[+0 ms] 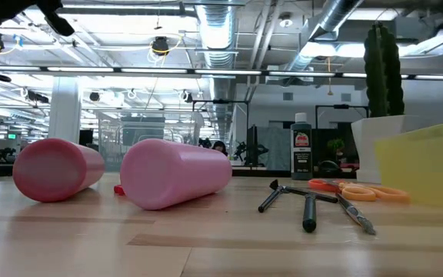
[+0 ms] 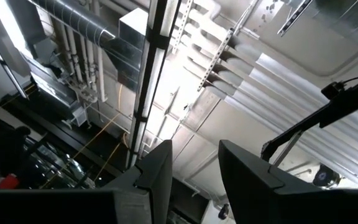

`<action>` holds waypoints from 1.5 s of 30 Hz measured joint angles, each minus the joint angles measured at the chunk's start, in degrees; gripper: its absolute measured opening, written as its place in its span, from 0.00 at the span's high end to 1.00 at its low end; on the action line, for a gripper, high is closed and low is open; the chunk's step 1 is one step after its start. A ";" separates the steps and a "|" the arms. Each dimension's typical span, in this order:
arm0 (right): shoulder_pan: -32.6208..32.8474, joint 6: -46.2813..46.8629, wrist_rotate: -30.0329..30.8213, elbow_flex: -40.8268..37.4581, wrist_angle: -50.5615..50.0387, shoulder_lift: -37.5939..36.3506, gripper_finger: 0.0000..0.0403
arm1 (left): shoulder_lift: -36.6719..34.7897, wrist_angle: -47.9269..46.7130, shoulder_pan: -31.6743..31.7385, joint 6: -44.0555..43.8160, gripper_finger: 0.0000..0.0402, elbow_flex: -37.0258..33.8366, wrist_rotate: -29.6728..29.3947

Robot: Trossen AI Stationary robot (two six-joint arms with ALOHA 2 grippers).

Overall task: Pick & Place Paint Supplies
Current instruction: Put the black paint bottle into the transparent bin

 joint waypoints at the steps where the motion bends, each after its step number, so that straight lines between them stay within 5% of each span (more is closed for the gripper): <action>1: 0.37 0.01 -0.24 2.78 0.02 2.82 0.61 | 0.00 -0.01 0.00 0.87 0.69 0.00 -0.38; 7: 0.54 -1.94 -0.91 19.16 -5.40 14.64 0.61 | 0.00 0.00 0.02 3.19 0.69 0.00 -3.17; 12: -3.11 -1.30 -8.21 30.86 -24.46 16.98 0.61 | 0.00 0.00 0.00 5.23 0.69 0.00 -4.79; 19: -9.93 -6.02 -5.91 46.09 -40.62 22.48 0.61 | 0.02 -0.48 0.00 6.35 0.69 0.95 -6.51; 26: -17.42 -3.01 1.44 65.18 -74.72 32.69 0.62 | 0.00 -1.80 0.00 11.70 0.69 3.64 -8.81; 38: -23.46 -6.20 0.72 106.66 -124.07 57.81 0.69 | 0.00 -3.34 0.00 12.92 0.69 4.61 -11.08; 45: -27.41 -12.51 -5.28 100.96 -139.72 57.44 0.71 | 0.41 -4.12 0.00 13.21 0.68 4.66 -13.54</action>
